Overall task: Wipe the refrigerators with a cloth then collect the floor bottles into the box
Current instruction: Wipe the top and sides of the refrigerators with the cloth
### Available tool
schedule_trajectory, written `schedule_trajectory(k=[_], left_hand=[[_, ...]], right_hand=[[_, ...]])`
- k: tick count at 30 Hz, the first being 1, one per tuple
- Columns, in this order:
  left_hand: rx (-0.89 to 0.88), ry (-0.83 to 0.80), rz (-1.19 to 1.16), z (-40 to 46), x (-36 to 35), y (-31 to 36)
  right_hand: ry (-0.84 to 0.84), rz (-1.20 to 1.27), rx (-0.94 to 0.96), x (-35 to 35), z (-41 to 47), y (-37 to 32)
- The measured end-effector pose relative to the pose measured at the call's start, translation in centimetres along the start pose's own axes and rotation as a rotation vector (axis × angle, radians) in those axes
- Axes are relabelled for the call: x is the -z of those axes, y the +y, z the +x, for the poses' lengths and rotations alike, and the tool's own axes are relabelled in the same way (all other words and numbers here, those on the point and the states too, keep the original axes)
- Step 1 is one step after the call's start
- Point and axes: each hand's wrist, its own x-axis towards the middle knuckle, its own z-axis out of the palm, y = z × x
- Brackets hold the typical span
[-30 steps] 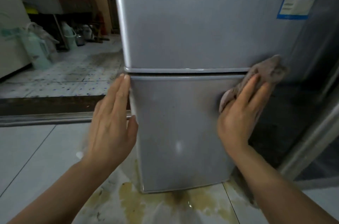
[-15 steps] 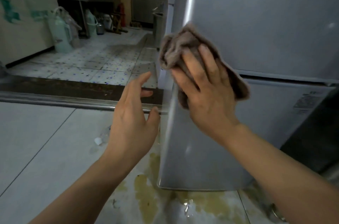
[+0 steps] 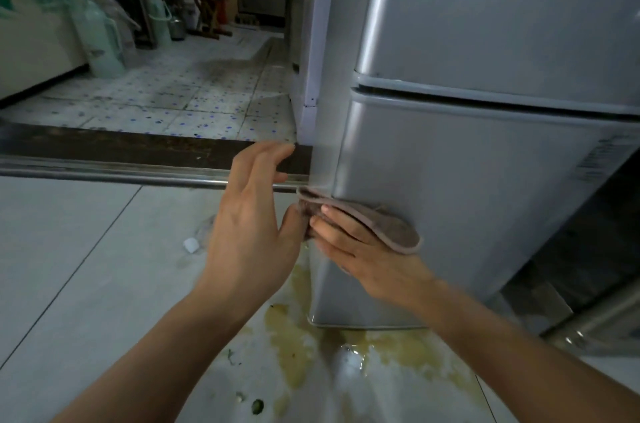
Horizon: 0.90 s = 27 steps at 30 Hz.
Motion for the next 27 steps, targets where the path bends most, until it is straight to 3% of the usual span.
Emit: schedule_trajectory(k=[5, 8, 10, 13, 16, 22, 25, 27], left_hand=[[0.041, -0.007, -0.032, -0.2, -1.3, 0.1], [0.054, -0.033, -0.021, -0.2, -2.3, 0.3], [0.037, -0.063, -0.024, 0.0, -2.9, 0.5], [0.002, -0.084, -0.010, 0.3, -4.1, 1.1], [0.033, -0.071, -0.004, 0.4, -5.4, 2.0], [0.126, 0.088, 0.025, 1.2, -7.0, 3.0], [0.153, 0.127, 0.039, 1.7, -7.6, 3.0], [0.155, 0.131, 0.043, 1.8, -7.8, 2.8]], right_hand=[[0.280, 0.172, -0.281, 2.4, 0.8, 5.5], [0.381, 0.174, -0.449, 2.0, 0.1, 5.4], [0.344, 0.208, -0.464, 0.6, -2.1, 2.4], [0.203, 0.194, -0.340, -0.7, -6.0, -0.3], [0.298, 0.178, -0.320, -0.1, -6.1, 1.9], [0.579, 0.045, -0.668, 2.4, -3.7, 9.1], [0.560, 0.189, -0.652, 0.9, -5.5, 6.1], [0.427, 0.223, -0.582, -0.1, -7.8, 3.7]])
